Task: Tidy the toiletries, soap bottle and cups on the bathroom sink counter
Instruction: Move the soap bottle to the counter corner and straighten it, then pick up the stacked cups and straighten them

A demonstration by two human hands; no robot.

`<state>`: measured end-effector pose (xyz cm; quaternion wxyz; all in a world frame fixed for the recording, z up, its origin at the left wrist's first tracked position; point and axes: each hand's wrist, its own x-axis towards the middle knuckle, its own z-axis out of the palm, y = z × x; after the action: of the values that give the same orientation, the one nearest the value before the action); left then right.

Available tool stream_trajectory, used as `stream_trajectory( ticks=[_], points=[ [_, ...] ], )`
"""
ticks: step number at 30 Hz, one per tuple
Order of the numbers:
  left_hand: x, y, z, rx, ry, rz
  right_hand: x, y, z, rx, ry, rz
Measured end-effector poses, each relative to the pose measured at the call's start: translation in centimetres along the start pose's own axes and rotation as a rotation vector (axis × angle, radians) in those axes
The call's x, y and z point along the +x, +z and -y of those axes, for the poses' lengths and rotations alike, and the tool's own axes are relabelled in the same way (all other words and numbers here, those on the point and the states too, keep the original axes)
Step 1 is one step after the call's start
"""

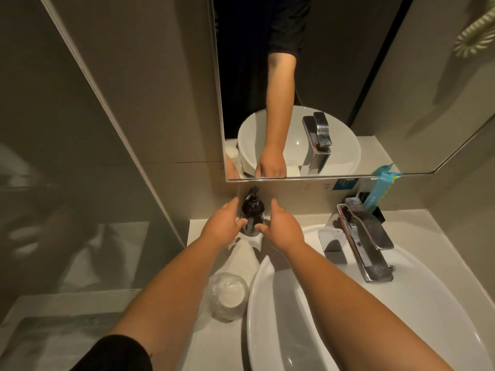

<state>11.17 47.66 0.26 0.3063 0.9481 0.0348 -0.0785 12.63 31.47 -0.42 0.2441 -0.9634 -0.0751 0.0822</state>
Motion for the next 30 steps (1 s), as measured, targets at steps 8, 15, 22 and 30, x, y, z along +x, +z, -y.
stream_trajectory(
  ticks=[8, 15, 22, 30],
  points=[
    [-7.8, -2.8, -1.7, 0.225, -0.055, -0.060, -5.4, -6.1, -0.4, -0.170, -0.159, 0.041],
    [-15.1, 0.1, -2.0, 0.245, -0.236, -0.136, -7.1, -6.2, -0.9, -0.243, -0.407, 0.173],
    [-23.0, 4.5, -5.5, 0.059, -0.524, -0.297, -9.9, -5.9, -0.9, -0.288, -0.686, 0.317],
    [-23.1, 6.7, -5.0, -0.060, -0.659, -0.386, -10.7, -2.8, 1.6, -0.308, -0.781, 0.488]
  ],
)
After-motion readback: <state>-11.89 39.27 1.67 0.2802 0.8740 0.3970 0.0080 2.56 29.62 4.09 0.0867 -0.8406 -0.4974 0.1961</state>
